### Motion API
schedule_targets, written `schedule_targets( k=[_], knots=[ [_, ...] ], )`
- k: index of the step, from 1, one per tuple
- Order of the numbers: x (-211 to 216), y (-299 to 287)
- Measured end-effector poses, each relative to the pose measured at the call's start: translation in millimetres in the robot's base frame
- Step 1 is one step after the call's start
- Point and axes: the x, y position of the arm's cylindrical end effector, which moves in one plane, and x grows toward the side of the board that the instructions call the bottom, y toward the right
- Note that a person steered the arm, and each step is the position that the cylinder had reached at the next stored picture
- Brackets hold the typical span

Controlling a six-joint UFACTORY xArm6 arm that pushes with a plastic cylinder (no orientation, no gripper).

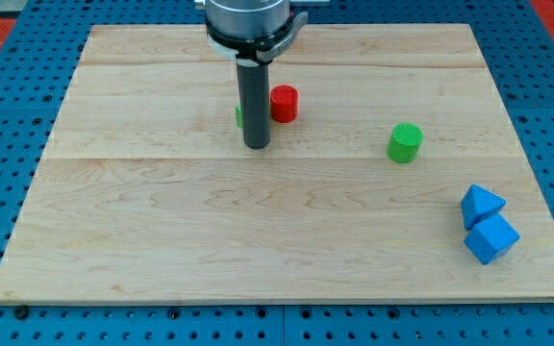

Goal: Push the green circle into the red circle

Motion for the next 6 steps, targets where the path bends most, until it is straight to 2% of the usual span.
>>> schedule_targets(
  k=[1, 2, 3, 4, 5, 6],
  knots=[
    [54.5, 118.6],
    [70.0, 199.6],
    [33.9, 228.2],
    [-0.9, 207.1],
    [0.8, 126.6],
    [36.3, 130.0]
  ],
)
